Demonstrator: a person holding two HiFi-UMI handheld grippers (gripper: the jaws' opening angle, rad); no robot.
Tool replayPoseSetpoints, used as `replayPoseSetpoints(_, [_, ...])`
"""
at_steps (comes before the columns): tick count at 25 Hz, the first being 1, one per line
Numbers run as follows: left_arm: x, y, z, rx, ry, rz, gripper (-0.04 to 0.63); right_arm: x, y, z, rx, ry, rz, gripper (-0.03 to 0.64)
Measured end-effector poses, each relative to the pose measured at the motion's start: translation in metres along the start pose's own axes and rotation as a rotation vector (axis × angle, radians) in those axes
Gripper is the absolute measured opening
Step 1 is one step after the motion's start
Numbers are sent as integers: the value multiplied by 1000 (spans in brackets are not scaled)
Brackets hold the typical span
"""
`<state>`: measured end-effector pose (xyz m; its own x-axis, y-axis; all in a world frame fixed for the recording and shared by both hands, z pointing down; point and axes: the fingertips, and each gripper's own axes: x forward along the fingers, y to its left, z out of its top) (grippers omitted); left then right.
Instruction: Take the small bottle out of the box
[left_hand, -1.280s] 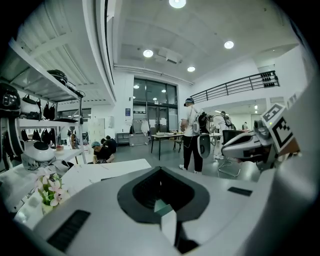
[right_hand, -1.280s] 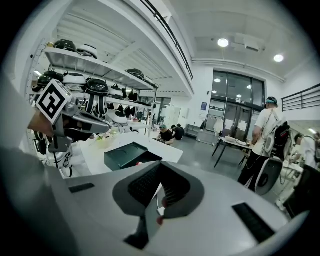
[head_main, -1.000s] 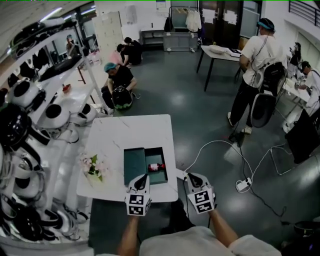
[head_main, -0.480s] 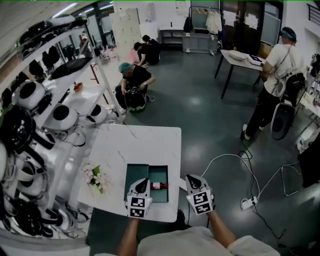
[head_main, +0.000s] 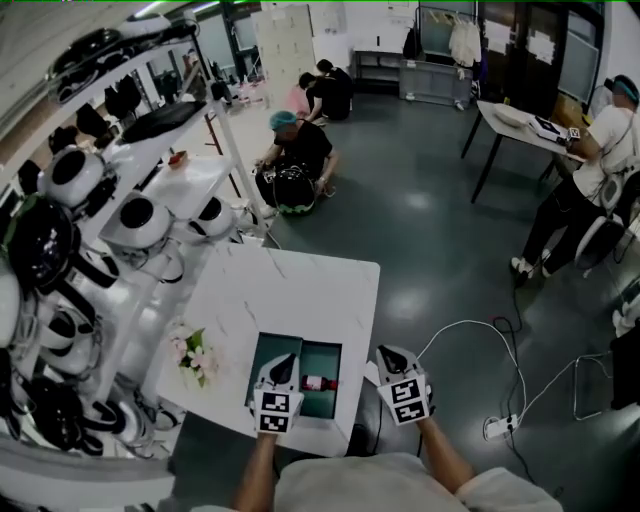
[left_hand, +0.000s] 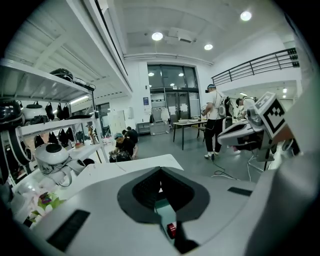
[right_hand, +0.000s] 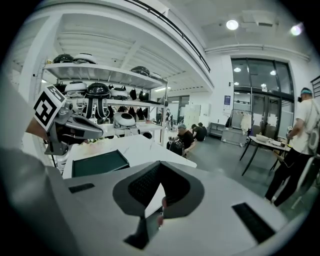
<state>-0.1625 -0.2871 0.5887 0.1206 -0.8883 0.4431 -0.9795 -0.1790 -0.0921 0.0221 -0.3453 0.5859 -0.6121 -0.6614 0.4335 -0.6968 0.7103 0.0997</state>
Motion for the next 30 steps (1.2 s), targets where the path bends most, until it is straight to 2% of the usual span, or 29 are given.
replayPoseSetpoints(4, [6, 0, 0, 4, 14, 5, 18, 7, 2, -6, 8, 14, 27, 21])
replayPoseSetpoints(9, [13, -9, -8, 46, 43, -20, 18, 12, 5, -17, 26, 24, 41, 21])
replayPoseSetpoints(18, [18, -20, -31, 75, 95, -116, 18, 11, 23, -39, 61, 88, 26, 21])
replayPoseSetpoints(30, [16, -35, -87, 80, 195, -244, 18, 8, 56, -75, 105, 184, 2, 21])
